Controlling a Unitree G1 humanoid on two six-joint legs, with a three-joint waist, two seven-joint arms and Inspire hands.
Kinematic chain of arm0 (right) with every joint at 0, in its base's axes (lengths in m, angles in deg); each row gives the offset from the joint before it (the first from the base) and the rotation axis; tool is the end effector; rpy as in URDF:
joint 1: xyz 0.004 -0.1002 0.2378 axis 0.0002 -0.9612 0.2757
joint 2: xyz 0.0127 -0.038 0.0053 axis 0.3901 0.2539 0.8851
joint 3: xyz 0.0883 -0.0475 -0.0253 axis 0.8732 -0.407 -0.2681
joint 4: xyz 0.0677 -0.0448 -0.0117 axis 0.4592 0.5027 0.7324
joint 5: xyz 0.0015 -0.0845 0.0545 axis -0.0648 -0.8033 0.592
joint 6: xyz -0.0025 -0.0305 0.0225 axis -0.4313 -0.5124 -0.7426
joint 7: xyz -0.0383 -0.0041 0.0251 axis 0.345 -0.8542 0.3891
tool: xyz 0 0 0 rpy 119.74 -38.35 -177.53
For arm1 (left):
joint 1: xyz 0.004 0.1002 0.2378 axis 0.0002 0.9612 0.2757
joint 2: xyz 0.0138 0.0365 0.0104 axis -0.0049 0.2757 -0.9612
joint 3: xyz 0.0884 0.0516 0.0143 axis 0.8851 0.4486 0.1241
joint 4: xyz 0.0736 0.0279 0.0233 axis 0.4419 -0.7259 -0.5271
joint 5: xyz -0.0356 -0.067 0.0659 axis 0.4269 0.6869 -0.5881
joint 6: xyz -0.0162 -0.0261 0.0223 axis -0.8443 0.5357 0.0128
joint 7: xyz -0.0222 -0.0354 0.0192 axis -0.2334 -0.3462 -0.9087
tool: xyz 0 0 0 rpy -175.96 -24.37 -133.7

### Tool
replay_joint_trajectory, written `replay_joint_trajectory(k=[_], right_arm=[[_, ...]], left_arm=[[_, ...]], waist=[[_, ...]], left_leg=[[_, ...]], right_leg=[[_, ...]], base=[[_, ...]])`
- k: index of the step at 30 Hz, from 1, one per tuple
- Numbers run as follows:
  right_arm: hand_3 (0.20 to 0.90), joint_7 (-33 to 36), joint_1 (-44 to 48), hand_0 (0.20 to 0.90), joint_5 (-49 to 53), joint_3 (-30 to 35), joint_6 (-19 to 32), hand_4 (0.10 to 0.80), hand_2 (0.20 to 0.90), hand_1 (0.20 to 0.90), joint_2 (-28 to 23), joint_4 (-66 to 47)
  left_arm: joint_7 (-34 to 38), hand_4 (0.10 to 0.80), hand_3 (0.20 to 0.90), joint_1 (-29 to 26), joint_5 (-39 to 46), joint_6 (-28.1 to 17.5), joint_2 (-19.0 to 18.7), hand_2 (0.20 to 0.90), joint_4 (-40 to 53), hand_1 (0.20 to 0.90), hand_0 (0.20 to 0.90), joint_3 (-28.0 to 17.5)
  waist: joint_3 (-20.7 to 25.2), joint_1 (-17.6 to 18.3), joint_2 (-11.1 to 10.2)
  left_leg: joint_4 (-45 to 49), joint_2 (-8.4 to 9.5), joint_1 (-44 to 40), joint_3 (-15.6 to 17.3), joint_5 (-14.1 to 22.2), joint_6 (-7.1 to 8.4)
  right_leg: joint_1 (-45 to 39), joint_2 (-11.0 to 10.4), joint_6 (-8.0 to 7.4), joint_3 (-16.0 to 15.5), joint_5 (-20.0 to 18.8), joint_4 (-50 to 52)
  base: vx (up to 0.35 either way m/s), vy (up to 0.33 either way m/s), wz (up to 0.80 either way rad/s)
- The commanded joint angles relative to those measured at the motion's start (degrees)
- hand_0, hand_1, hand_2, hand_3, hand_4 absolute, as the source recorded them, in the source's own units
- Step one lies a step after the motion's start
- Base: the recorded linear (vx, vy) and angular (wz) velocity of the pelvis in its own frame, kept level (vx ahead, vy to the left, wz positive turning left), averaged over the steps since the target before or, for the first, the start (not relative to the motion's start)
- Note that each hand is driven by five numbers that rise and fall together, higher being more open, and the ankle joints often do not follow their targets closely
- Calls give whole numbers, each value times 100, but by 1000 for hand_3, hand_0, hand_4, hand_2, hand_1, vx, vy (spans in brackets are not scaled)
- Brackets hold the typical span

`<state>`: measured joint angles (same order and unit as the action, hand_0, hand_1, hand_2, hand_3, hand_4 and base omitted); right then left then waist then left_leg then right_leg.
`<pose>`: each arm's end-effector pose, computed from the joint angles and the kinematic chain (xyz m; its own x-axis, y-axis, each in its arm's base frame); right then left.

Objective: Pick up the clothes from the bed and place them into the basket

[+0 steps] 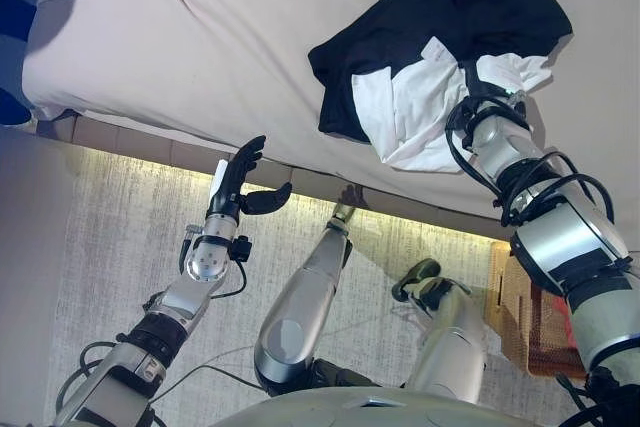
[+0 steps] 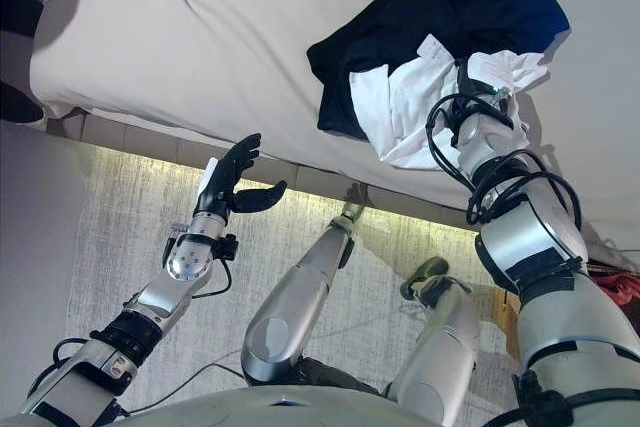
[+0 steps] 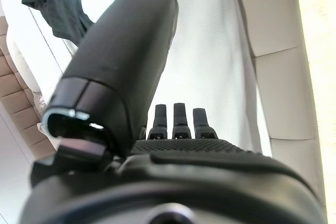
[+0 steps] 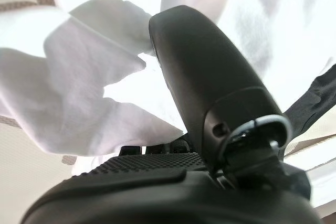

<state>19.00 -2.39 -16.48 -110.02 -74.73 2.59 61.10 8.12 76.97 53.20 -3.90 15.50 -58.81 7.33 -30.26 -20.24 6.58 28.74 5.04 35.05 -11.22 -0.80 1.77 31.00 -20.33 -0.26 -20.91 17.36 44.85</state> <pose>0.3617 -0.2314 0.1648 0.9477 -0.3173 0.0351 0.1247 0.2667 -0.9557 0.2304 0.1849 0.0273 0.9989 -0.0257 0.0380 0.0122 0.9476 0.3192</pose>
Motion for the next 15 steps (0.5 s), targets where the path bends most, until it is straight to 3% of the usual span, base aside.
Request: replay_joint_trajectory(k=[1, 8, 15], right_arm=[[200, -136, 107, 300, -43, -285, 137, 100, 300, 300, 4, -27], [200, 269, -18, 300, 31, -111, 193, 100, 300, 300, 71, -136], [200, 416, -217, 300, 83, 11, 251, 100, 300, 300, -27, -513]], left_arm=[[262, 800, 900, 47, -130, -600, -161, 900, 513, 900, 900, -348], [275, 800, 900, 65, -144, -515, -122, 900, 475, 900, 900, -379], [315, 800, 900, -12, -199, -194, -145, 900, 446, 900, 900, -527]], waist=[[46, -61, 131], [46, 64, 33], [49, 260, -284]], left_leg=[[827, 241, -51, 417, 1143, -537], [411, 75, -678, 534, 1066, -519], [-667, -232, -1956, 749, 796, -395]], right_leg=[[-232, 380, 116, 164, -70, 176], [-801, 425, 21, 226, -293, -368], [-1956, 594, -138, 284, -637, -1601]], base=[[-36, 56, -2], [-9, 42, -9], [53, 9, -23]])
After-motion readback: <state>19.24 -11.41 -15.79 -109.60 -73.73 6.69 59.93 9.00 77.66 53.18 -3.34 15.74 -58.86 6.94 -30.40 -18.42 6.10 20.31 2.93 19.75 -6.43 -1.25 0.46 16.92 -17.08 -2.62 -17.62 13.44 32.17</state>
